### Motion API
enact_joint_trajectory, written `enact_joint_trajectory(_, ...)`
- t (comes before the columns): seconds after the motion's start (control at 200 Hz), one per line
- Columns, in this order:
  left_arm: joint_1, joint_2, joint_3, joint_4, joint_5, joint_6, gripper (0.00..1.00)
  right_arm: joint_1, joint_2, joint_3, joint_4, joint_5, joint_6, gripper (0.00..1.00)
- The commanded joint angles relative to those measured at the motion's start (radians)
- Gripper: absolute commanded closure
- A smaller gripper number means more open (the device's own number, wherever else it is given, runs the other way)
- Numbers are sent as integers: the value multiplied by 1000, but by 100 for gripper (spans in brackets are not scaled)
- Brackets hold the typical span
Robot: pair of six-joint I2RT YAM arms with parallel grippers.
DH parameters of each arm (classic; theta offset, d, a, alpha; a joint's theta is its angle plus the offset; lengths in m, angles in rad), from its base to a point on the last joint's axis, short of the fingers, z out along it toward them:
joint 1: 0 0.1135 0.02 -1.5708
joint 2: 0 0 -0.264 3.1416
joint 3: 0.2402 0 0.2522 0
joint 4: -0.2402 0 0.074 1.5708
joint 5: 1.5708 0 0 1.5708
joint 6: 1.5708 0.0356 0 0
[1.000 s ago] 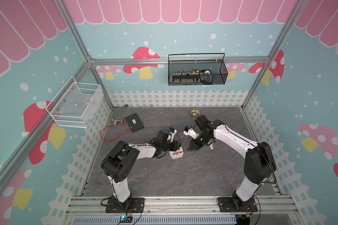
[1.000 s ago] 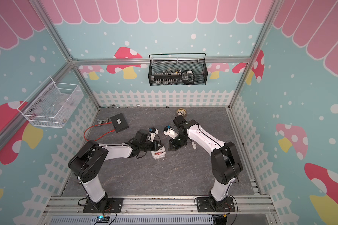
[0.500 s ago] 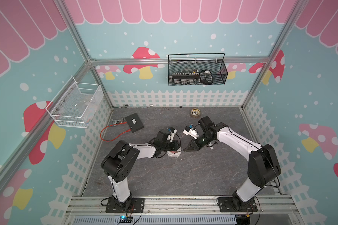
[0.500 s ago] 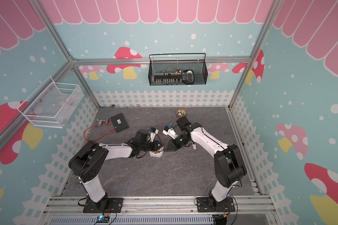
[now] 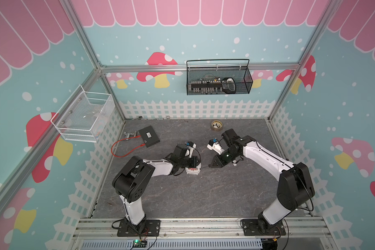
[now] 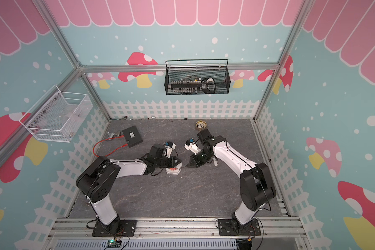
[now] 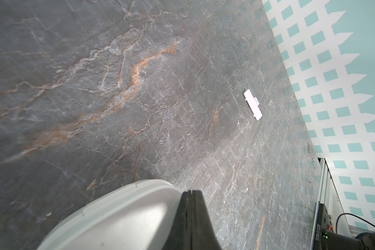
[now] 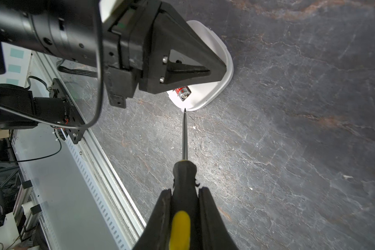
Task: Remove the battery from the alarm
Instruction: Release the battery from the alarm.
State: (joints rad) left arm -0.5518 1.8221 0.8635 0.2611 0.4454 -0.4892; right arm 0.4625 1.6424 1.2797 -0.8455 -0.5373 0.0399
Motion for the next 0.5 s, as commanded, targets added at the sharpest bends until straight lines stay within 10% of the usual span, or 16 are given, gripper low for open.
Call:
enact_joint_trajectory(0.0,4,89,-73,-264,-76,18,100,-5,21,29,-10,29,22,100)
enact_joint_trajectory(0.495,4,92,-73,-262,-74,18,100,-4,59,71,27,-13,40,100)
